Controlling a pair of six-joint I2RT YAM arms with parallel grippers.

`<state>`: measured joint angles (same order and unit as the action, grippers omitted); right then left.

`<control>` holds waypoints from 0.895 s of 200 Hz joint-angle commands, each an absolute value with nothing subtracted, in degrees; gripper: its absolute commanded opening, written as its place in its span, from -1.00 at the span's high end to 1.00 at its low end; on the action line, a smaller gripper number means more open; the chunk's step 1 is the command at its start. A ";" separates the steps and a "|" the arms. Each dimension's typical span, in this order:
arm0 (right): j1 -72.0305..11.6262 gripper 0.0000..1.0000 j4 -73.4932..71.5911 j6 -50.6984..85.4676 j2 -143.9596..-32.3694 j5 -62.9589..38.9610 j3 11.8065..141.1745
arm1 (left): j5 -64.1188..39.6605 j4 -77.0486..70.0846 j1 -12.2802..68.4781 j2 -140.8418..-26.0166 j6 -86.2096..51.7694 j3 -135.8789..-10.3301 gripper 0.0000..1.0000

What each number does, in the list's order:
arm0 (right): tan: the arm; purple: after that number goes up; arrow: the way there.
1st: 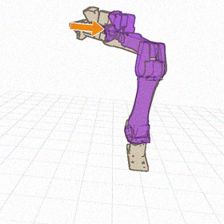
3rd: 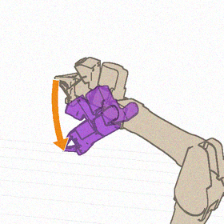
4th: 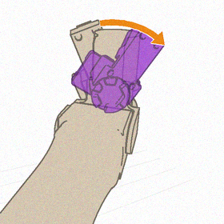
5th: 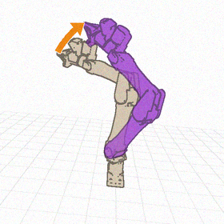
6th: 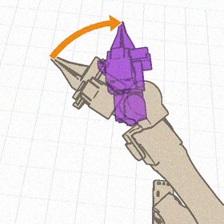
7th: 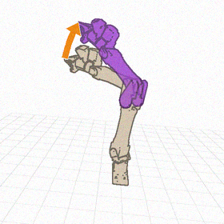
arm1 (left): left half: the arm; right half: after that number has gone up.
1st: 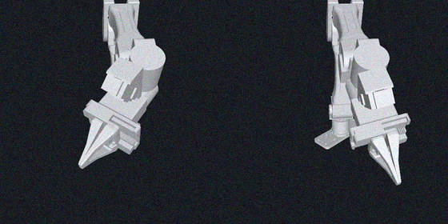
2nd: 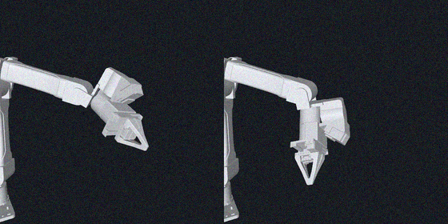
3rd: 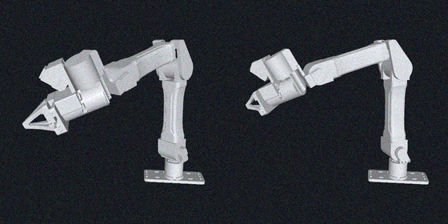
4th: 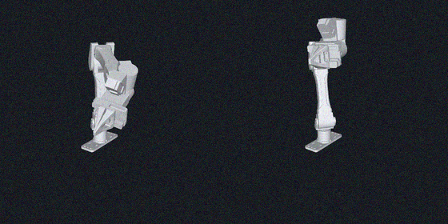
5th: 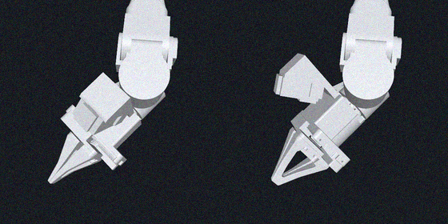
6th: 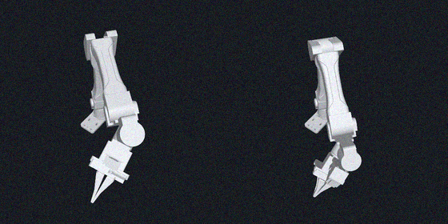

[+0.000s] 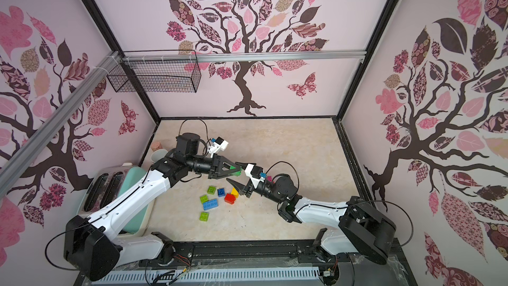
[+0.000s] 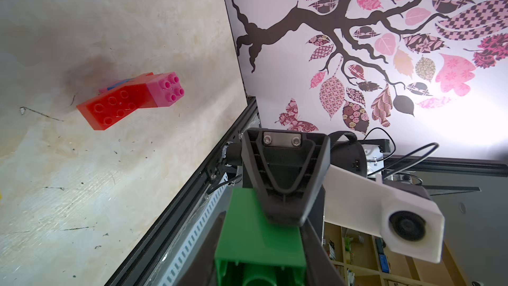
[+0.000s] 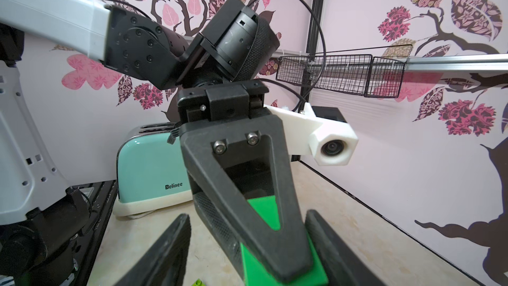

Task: Assemble the number 4 with lego
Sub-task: Place the lego brick at the center of the board.

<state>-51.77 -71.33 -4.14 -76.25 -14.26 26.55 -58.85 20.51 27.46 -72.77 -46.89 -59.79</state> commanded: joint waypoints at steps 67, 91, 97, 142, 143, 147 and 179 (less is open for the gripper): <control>-51.09 0.25 -77.48 0.55 -77.50 -16.51 25.40 | -59.80 15.74 27.21 -70.22 -48.95 -58.90 1.00; -51.05 0.55 -75.94 0.31 -75.53 -16.78 25.40 | -58.94 16.37 27.24 -70.43 -47.89 -58.71 1.00; -51.05 0.64 -73.49 -0.26 -74.12 -16.39 25.42 | -57.27 18.69 27.20 -70.40 -46.30 -59.10 1.00; -51.10 1.00 -31.13 -11.51 -62.89 -10.89 29.02 | -29.50 41.58 26.99 -67.83 -30.68 -62.91 -0.86; -51.08 1.00 -30.16 -11.60 -62.78 -10.80 29.19 | -28.95 41.66 27.03 -67.75 -30.67 -62.88 -0.88; -51.11 1.00 -26.09 -11.96 -62.55 -10.26 29.92 | -26.74 41.98 27.01 -67.28 -30.44 -62.78 -0.95; -51.40 1.00 0.12 -9.91 -64.60 -7.97 38.13 | -2.39 47.99 27.02 -63.13 -30.14 -64.10 -0.95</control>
